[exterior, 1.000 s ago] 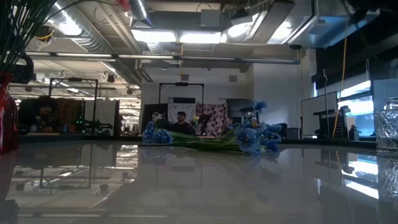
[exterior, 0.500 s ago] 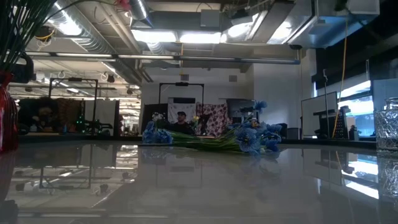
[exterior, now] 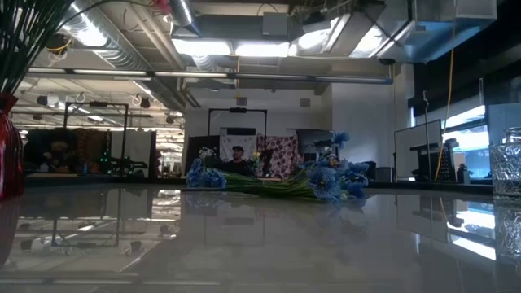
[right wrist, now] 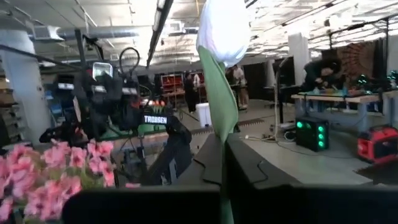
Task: Sort flowers into vase by color
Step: Put the center white tulip into the transparent vase
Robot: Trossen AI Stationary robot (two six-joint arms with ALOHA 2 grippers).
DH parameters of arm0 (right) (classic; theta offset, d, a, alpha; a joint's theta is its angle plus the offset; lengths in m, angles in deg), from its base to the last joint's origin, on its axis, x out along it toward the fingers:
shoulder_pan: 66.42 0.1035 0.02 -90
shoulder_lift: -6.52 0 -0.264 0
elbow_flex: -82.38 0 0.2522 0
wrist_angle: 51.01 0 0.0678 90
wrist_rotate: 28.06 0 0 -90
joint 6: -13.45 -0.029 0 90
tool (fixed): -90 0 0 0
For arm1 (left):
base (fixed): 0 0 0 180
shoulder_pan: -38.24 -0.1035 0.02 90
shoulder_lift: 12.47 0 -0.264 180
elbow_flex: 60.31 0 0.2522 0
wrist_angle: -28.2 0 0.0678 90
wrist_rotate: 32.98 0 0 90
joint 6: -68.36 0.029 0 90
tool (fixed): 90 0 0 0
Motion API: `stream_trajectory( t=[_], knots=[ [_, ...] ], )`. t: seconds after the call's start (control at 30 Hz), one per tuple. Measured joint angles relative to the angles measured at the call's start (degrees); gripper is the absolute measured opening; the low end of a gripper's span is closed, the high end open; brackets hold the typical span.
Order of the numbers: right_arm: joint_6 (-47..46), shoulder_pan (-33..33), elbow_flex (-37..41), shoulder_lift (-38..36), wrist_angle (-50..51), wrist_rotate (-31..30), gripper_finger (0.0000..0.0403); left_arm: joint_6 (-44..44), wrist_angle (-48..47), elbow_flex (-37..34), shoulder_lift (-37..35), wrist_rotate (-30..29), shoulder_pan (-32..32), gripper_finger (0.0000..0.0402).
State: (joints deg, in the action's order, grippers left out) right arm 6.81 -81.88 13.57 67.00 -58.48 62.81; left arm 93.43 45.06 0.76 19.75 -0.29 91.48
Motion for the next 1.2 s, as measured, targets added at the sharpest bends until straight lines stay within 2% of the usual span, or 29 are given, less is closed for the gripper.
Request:
stream_trajectory(
  t=[0.07, 0.13, 0.3, 0.43, 0.63, 0.8, 0.9, 0.97, 1.2],
  knots=[
    [0.0, 1.3, -3.0, 4.2, -2.4, 0.0, 0.0001, -3.1, -2.0, 0.0, 2.3, -2.1, -3.9, 0.0157],
    [0.0, 2.4, -6.2, 7.8, -2.9, 0.3, 0.0001, -6.0, -3.3, 0.0, 4.6, 0.1, -8.7, 0.0157],
    [-0.5, 4.8, -13.0, 14.0, -2.7, 1.8, 0.0001, -16.7, -3.4, 0.0, 9.1, 12.0, -23.9, 0.0157],
    [-0.5, 5.9, -16.8, 16.5, -2.6, 2.4, 0.0001, -26.5, -7.1, 0.0, 11.8, 20.3, -35.8, 0.0157],
    [-1.9, 6.7, -19.2, 18.3, -2.8, 2.7, 0.0002, -35.1, -8.4, 0.4, 12.6, 36.2, -50.1, 0.0157],
    [-2.5, 7.2, -19.2, 19.9, -5.8, -0.3, 0.0002, -40.6, -16.8, 5.9, 15.4, 48.5, -60.6, 0.0157],
    [-4.1, 7.2, -19.2, 21.4, -9.8, -0.4, 0.0002, -41.4, -21.8, 10.4, 19.0, 53.8, -65.4, 0.0157],
    [-4.8, 7.2, -19.2, 22.5, -12.0, -0.6, 0.0002, -41.4, -21.9, 12.5, 21.8, 56.1, -67.7, 0.0157],
    [-5.1, 7.2, -19.2, 24.4, -19.9, -2.0, 0.0002, -41.2, -21.3, 13.8, 27.8, 57.0, -68.6, 0.0157]
  ],
)
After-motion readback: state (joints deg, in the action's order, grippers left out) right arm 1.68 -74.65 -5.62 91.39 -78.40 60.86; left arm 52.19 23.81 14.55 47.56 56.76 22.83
